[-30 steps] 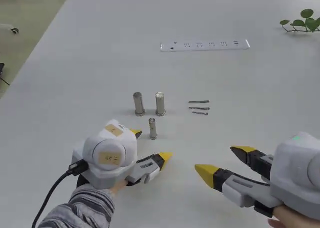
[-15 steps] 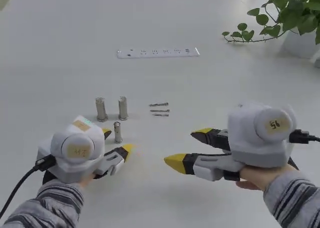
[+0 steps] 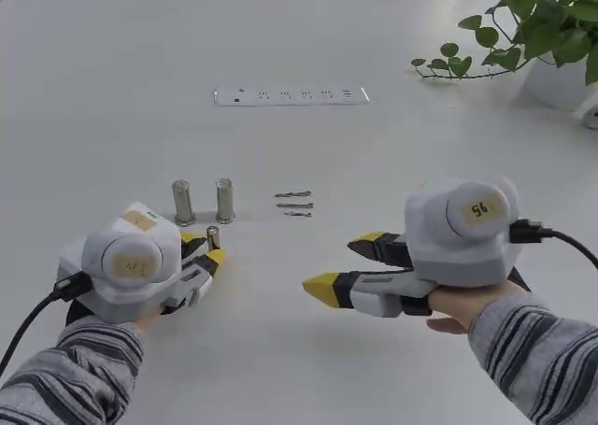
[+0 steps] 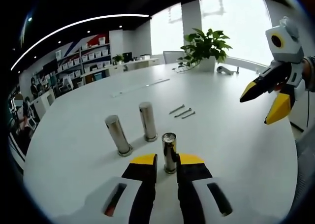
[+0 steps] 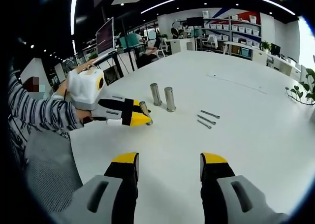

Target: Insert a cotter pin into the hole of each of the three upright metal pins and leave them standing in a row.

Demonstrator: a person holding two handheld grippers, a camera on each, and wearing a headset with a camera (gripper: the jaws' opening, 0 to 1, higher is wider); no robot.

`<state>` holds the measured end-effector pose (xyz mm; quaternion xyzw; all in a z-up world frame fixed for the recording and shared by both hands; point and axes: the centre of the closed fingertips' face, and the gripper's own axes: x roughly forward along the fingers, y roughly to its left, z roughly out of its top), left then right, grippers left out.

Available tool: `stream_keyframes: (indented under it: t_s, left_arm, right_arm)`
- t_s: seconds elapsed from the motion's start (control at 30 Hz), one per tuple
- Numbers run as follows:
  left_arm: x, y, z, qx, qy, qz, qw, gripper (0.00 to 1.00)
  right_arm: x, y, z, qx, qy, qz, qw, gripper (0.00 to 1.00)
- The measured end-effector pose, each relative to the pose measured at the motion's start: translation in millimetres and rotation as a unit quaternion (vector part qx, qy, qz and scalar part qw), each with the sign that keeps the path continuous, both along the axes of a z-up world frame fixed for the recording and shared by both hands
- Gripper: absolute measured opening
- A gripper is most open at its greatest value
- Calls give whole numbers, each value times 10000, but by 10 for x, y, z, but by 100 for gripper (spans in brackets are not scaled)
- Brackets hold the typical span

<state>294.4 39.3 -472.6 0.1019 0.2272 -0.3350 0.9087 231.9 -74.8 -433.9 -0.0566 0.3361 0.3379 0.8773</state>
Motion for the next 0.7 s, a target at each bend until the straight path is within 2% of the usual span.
stream_keyframes:
  t_s: [0.07,0.17,0.23,0.33,0.4,0.6,0.63,0.67,0.7]
  left_arm:
    - [-7,-19,-6,-34,15,-36,10000,5]
    - [-6,-20,-5,-45,-13,-40,10000,5]
    - [-28,-59,-6,-148,36,-198,9997,5]
    - [-80,-128,4,-219,29,-484,9986,5]
    - [-104,-168,5,-197,-35,-678,9975,5]
    - [-211,-325,21,-296,-53,-1212,9922,5]
    - [-248,-367,19,-328,-40,-1378,9899,5]
    - [-258,-379,26,-344,-45,-1413,9894,5]
    - [-292,-412,27,-334,-69,-1591,9867,5]
  right_arm:
    - [19,-6,-13,-27,17,13,10000,46]
    - [62,-23,-20,-69,11,37,10000,46]
    - [83,-27,-32,-86,36,56,9999,46]
    - [112,-27,-49,-125,55,111,9998,46]
    - [136,-25,-48,-168,39,168,9997,45]
    - [207,-32,-35,-316,0,383,9988,43]
    - [219,-35,-30,-336,0,407,9986,43]
    - [234,-34,-20,-348,-10,469,9983,42]
    - [247,-35,-14,-342,-4,478,9983,42]
